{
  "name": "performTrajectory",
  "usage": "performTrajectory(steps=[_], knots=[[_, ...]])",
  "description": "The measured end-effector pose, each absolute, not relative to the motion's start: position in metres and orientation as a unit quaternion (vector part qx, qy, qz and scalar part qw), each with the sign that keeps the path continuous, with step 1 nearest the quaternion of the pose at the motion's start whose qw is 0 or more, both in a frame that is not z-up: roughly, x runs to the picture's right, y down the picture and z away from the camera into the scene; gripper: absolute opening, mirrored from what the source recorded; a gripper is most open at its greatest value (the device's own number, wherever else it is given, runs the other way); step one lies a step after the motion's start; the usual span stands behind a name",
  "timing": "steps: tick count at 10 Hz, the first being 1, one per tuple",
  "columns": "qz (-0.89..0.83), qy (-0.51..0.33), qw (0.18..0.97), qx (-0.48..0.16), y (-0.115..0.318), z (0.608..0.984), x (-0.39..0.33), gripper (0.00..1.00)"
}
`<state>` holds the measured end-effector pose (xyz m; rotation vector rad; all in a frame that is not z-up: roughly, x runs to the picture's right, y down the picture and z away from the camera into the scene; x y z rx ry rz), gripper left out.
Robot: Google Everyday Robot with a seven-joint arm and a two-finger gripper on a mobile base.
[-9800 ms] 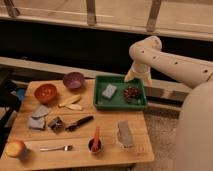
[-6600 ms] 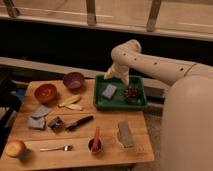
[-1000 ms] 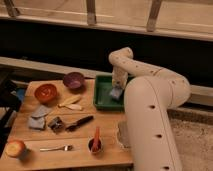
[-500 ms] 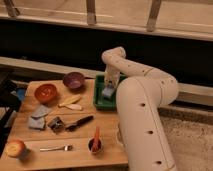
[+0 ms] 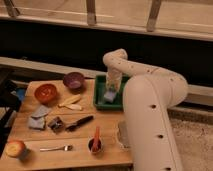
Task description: Wipe tray with sponge
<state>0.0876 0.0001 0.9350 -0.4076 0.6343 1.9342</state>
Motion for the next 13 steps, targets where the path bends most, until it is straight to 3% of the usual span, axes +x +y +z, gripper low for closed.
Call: performTrajectory(steps=[5,9,13], knots=[[0.814,0.244,0.503,-0.160,-0.015,0.937,0.111,0.19],[0.803,0.211,0.526,-0.183,-0.036,0.945,0.044,0.19],[0.788,0.225,0.539,-0.196,-0.017,0.930,0.022,0.19]])
